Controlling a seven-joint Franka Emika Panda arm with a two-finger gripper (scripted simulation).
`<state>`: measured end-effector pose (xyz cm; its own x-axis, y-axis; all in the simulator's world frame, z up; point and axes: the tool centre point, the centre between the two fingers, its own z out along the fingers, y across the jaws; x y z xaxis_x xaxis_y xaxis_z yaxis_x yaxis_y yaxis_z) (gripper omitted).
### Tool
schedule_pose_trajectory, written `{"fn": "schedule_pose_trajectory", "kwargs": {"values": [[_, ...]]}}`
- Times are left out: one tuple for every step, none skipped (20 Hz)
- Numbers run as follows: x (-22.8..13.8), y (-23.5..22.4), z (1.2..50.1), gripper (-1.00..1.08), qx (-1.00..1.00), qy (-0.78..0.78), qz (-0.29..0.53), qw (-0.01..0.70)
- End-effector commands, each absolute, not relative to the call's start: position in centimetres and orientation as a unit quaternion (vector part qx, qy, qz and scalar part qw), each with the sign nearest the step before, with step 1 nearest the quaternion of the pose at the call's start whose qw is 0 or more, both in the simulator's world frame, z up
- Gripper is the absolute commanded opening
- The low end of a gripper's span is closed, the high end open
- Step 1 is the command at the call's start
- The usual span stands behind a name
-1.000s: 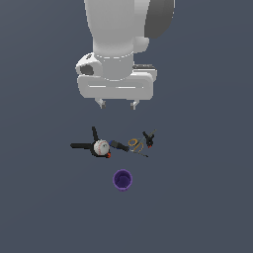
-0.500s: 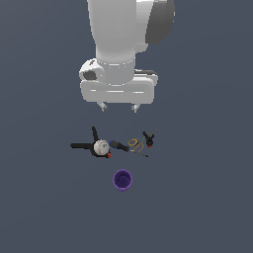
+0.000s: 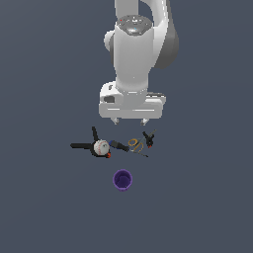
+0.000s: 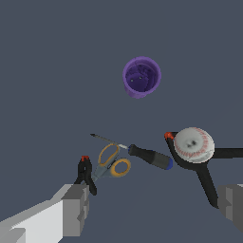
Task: Pick up a designated object from a clutter of objects.
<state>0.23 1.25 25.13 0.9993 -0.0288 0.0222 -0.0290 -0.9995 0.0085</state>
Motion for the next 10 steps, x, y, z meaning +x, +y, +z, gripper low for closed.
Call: {"fn": "schedule_pose_trajectory", "kwargs": {"values": [[-0.1, 2.6, 22.7, 1.00, 1.000, -0.006, 0.010, 0.006], [-0.3, 3.2, 21.6, 1.00, 1.000, -0.002, 0.009, 0.007], [-0.5, 3.9, 20.6, 1.00, 1.000, 0.002, 0.009, 0.008], [-0.7, 4.5, 19.5, 1.00, 1.000, 0.006, 0.008, 0.008], [-1.0, 5.1, 18.5, 1.00, 1.000, 0.010, 0.008, 0.008], [-1.3, 5.7, 17.4, 1.00, 1.000, 0.014, 0.007, 0.008], [-1.7, 6.3, 16.4, 1.00, 1.000, 0.018, 0.007, 0.008], [-2.1, 6.9, 15.4, 1.00, 1.000, 0.023, 0.006, 0.008], [-2.5, 7.5, 14.5, 1.00, 1.000, 0.027, 0.005, 0.008], [-2.9, 8.0, 13.6, 1.00, 0.999, 0.030, 0.005, 0.008]]}}
